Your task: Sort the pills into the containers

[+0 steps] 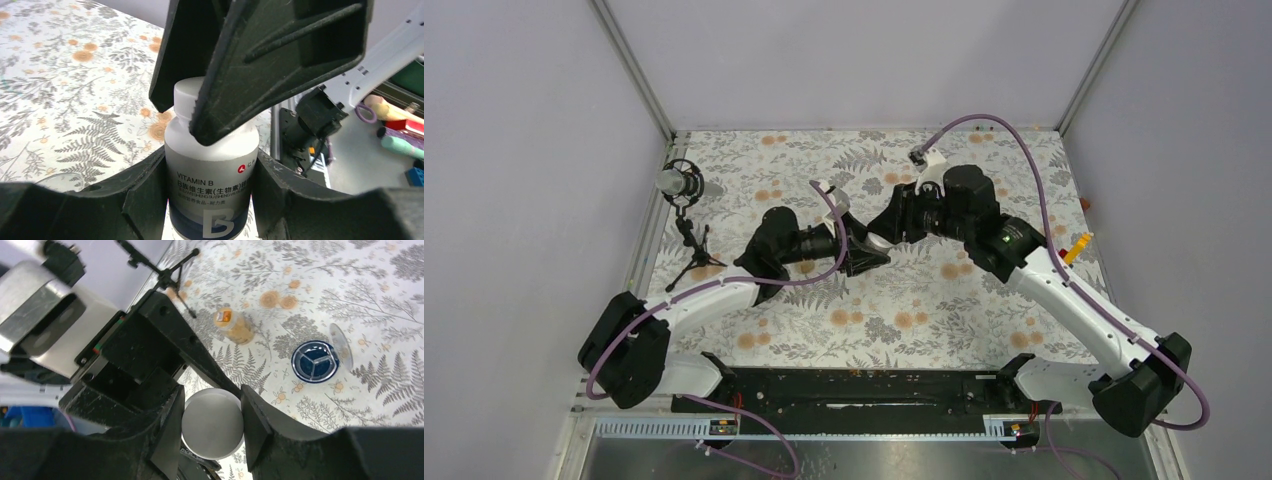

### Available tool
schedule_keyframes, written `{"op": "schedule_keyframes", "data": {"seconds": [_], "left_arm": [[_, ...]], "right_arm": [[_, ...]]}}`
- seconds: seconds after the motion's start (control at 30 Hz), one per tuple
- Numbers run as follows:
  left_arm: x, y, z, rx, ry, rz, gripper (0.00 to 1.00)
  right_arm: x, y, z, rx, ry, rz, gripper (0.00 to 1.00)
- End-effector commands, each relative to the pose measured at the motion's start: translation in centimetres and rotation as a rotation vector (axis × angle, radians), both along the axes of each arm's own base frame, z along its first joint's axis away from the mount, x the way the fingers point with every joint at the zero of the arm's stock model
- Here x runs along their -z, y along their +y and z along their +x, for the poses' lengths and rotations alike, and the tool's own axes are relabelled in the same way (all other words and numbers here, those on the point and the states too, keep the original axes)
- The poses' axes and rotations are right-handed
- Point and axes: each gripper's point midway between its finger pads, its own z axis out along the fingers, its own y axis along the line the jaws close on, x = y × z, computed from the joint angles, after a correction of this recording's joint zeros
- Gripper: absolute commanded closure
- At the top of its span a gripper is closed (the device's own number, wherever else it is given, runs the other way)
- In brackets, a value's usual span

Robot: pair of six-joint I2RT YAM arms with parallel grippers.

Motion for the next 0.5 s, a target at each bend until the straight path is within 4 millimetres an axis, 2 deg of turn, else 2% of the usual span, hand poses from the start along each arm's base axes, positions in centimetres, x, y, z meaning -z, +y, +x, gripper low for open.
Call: {"op": "schedule_keyframes", "data": {"seconds": [0.0,0.1,0.2,0.27,0.33,0.37,0.4,0.47], "left_arm": [[-3.1,0.3,-0.9,0.093,-0.070,-0.038,1.00],[-2.8,0.4,-2.9,0.226,-0.104,-0.016,1.00],[-2.9,0.7,-4.3,0.312,-0.140,0.000,1.00],[-3.3,0.7,-4.0,0.294,-0.156,-0.001,1.00],[-3.6,0.5,-3.1,0.240,-0.162,-0.008,1.00],[-3.8,0.5,-2.4,0.199,-0.157,-0.013,1.00],[-3.9,0.5,-1.6,0.147,-0.151,-0.018,1.00],[-4.0,0.7,0.0,0.046,-0.136,-0.038,1.00]], "right_arm": [[-3.3,1.0,-4.9,-0.406,-0.187,0.060,0.92],[-3.9,0.3,-7.6,-0.602,-0.248,0.068,0.80],[-4.5,0.0,-8.1,-0.634,-0.236,0.052,0.73],[-4.9,0.1,-7.2,-0.560,-0.193,0.052,0.62],[-4.9,-0.4,-4.2,-0.353,-0.172,0.030,0.38],[-5.1,-0.3,-3.7,-0.298,-0.151,0.053,0.30],[-5.1,-0.9,-1.9,-0.156,-0.139,0.049,0.25],[-4.9,-1.1,-0.6,-0.016,-0.084,0.076,0.21]]}}
